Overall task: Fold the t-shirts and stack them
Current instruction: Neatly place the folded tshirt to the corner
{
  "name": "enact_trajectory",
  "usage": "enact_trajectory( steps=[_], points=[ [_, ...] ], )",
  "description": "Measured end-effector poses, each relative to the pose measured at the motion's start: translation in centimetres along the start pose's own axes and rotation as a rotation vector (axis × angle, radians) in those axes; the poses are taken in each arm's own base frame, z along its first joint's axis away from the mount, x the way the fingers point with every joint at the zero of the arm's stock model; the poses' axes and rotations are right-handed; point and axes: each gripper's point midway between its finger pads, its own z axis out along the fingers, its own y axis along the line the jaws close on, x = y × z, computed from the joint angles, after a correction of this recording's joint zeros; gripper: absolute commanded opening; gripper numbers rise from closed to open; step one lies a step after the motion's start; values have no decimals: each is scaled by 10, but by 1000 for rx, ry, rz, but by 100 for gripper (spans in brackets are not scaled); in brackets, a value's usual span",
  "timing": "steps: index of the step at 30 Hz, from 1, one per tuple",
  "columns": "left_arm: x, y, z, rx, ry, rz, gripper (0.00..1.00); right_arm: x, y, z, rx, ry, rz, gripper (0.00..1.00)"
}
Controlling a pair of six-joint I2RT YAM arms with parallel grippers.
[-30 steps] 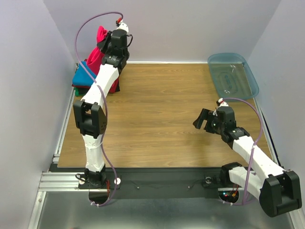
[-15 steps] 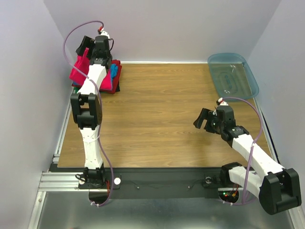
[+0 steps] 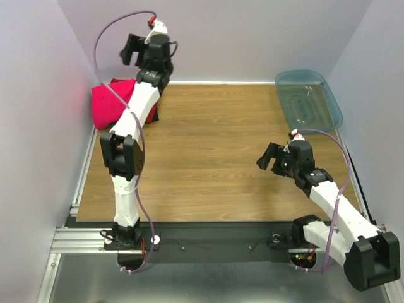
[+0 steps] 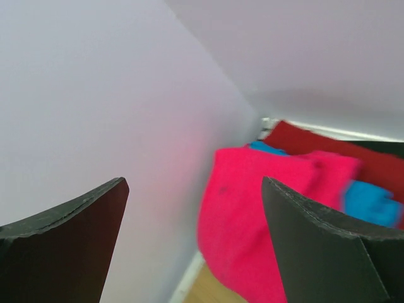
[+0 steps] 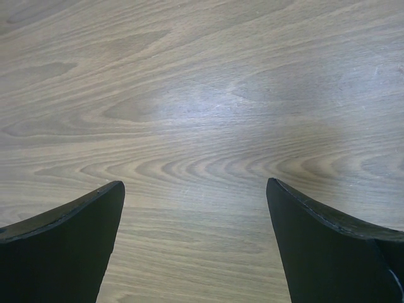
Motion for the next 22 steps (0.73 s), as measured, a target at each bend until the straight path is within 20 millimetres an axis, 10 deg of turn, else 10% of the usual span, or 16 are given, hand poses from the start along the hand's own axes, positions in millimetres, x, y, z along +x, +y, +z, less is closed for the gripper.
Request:
enact_trajectory(
  steps=[5,8,12,17,22],
  points=[
    [-58,-39,-86,322,-58,-275,99,-5,6,-7,-27,-24,18,100],
    [-53,-47,-134,567,-17,-450,98,-8,9,-10,-37,-40,36,100],
    [34,-38,-226,800,126,-634,99,-9,11,-15,-43,-49,56,100],
    [147,-79,-363,1109,296,-658,99,-14,10,-21,-43,-88,59,100],
    [239,-92,-384,1065,506,-596,99,-9,0,-20,-11,-99,74,100]
  ],
)
